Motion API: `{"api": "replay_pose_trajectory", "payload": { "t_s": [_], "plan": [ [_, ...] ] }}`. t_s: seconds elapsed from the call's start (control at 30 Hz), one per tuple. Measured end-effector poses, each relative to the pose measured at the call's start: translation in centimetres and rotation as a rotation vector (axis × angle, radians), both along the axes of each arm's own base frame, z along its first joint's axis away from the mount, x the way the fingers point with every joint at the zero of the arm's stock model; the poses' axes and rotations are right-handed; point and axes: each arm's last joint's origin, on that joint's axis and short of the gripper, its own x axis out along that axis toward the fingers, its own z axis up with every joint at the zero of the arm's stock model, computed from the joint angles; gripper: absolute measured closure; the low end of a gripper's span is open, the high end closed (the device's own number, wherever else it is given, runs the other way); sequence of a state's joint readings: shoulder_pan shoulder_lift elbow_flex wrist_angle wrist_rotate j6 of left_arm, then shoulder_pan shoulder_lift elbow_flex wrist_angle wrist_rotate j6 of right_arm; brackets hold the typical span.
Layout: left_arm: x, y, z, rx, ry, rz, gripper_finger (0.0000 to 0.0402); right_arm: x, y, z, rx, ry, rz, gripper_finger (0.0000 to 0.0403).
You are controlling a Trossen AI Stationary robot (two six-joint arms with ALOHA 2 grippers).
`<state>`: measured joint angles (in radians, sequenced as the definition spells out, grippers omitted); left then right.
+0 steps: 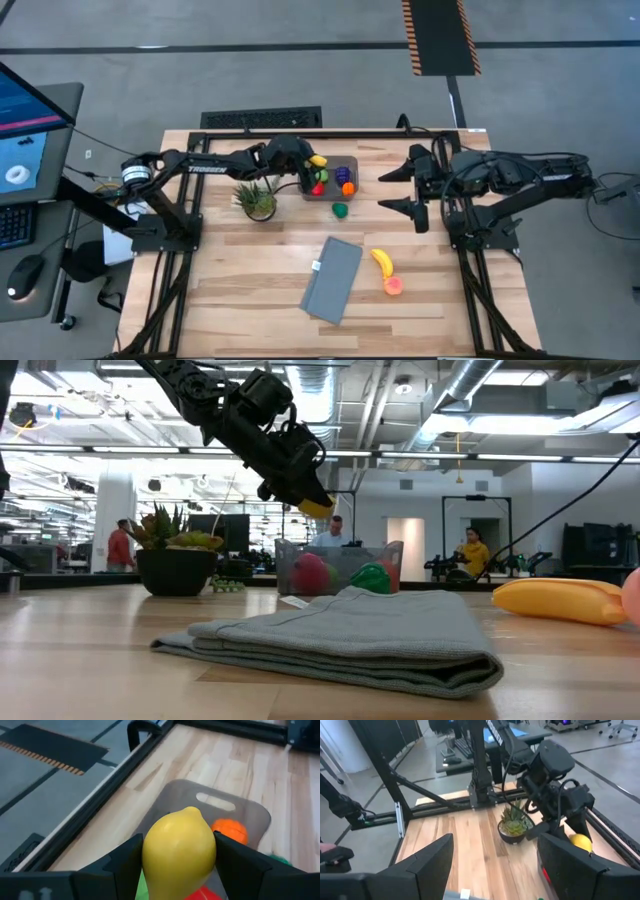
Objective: Pick and placing Produce into tupperware
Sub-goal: Put the lemon into the black bin
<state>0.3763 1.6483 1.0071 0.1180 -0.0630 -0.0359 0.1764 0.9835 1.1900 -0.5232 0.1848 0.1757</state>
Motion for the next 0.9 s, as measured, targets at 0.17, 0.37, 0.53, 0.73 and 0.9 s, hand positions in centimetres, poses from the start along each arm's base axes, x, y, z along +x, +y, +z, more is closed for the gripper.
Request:
{"api": "replay_pose_trajectory", "payload": {
  "t_s": [0.17,0.37,0.53,0.73,0.9],
  "plan": [
    [2.3,0.7,-1.2,-0.049,0.03,-0.039,0.0189,0.2,0.0,0.0,0.002,-0.01,0.0,0.0092],
    [5.9,1.2,-2.6,-0.049,0.076,-0.074,0.0189,0.0,0.5,0.2,0.029,-0.023,0.018,0.0092],
    [7.3,2.0,-3.5,-0.049,0.144,-0.097,0.0189,-0.1,0.9,0.3,0.025,-0.035,-0.001,0.0092],
    [7.4,2.7,-3.6,-0.076,0.174,-0.1,0.0189,-0.3,1.2,0.2,0.014,-0.027,-0.007,0.0092],
    [7.1,2.8,-4.0,-0.101,0.211,-0.111,0.0187,-0.4,1.2,0.1,0.009,-0.013,-0.009,0.0092]
  ]
}}
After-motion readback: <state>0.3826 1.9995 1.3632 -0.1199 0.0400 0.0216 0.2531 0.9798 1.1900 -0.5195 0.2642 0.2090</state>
